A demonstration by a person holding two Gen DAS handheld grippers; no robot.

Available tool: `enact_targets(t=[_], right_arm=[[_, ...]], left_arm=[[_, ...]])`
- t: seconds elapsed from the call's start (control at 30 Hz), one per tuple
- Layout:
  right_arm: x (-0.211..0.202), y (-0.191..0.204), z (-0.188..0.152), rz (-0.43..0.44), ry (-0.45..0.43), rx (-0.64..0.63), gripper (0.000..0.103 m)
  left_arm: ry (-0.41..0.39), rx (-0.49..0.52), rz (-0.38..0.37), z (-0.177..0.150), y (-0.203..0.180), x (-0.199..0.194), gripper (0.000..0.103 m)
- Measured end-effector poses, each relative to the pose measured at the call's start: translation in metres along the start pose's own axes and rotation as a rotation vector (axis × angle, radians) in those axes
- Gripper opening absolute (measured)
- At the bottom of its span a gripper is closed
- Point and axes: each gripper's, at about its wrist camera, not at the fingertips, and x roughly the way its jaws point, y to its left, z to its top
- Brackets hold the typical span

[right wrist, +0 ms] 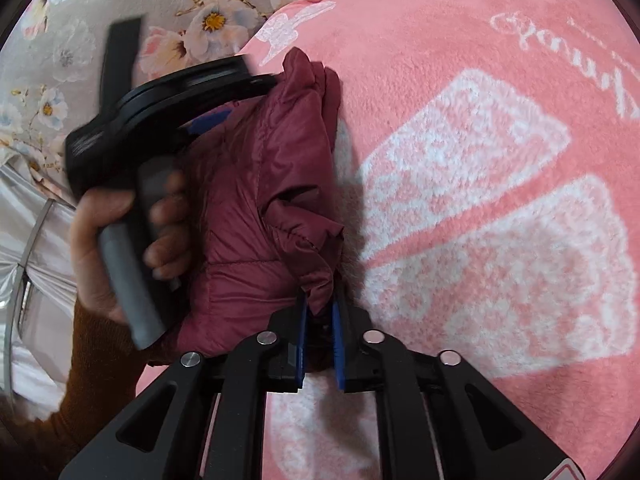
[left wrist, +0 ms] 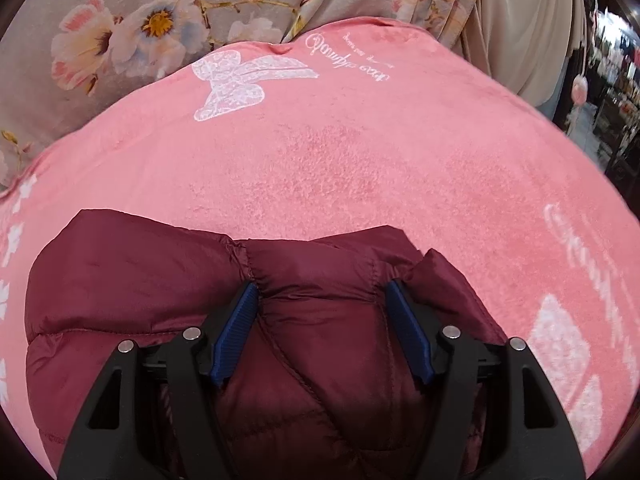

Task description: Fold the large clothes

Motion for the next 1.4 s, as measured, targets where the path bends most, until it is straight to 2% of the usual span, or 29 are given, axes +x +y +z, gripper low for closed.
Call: enact_targets(t=[0.03, 0.1, 0.17, 0.2, 0.27, 0.33, 0.47, 0.6, 0.7, 0.83, 0.93, 1.03, 1.13, 1.3, 1.4], right_arm=[[-0.007, 0.002, 0.005, -0.009, -0.016, -0.002, 0.026], [-0.021, 0.007, 0.016, -0.043, -0.07, -0.014, 0.06], [-0.033, 0.01, 0.03, -0.043, -0.126, -0.015, 0.066], [-0.035, 0.011, 0.039, -0.03, -0.14, -0.004, 0.067], [-0.031, 0.012, 0.052, 0.01, -0.138, 0.021, 0.07], [-0.019, 0.011, 0.064, 0.04, -0.114, 0.051, 0.07], [0.006, 0.011, 0.07, 0.065, -0.054, 0.099, 0.07], [0.021, 0.009, 0.065, 0.082, -0.014, 0.124, 0.07], [0.027, 0.009, 0.063, 0.105, -0.001, 0.143, 0.07], [0.037, 0.003, 0.059, 0.161, 0.027, 0.186, 0.071], [0.041, 0.005, 0.057, 0.169, 0.022, 0.182, 0.072], [0.046, 0.009, 0.057, 0.167, 0.025, 0.166, 0.072], [0.05, 0.014, 0.058, 0.162, 0.029, 0.144, 0.071], [0.054, 0.023, 0.059, 0.175, 0.036, 0.121, 0.054], [0.049, 0.029, 0.059, 0.168, 0.022, 0.092, 0.04]], left_arm=[[-0.002, -0.035, -0.044, 0.001, 0.009, -0.01, 0.064], [-0.014, -0.123, -0.111, 0.003, 0.03, -0.037, 0.064], [-0.047, -0.18, -0.133, 0.001, 0.053, -0.067, 0.074], [-0.065, -0.207, -0.102, -0.001, 0.069, -0.084, 0.083], [-0.071, -0.275, -0.035, -0.009, 0.102, -0.109, 0.088], [-0.037, -0.34, -0.021, -0.021, 0.131, -0.12, 0.091], [0.072, -0.51, -0.08, -0.061, 0.176, -0.118, 0.091], [0.115, -0.588, -0.128, -0.095, 0.19, -0.112, 0.091], [0.115, -0.6, -0.163, -0.104, 0.194, -0.107, 0.091], [0.132, -0.612, -0.26, -0.111, 0.192, -0.091, 0.092], [0.149, -0.623, -0.296, -0.113, 0.187, -0.079, 0.094], [0.155, -0.608, -0.314, -0.111, 0.177, -0.073, 0.094], [0.148, -0.556, -0.27, -0.106, 0.163, -0.075, 0.094], [0.137, -0.481, -0.215, -0.101, 0.15, -0.078, 0.093], [0.122, -0.447, -0.193, -0.1, 0.145, -0.083, 0.087]])
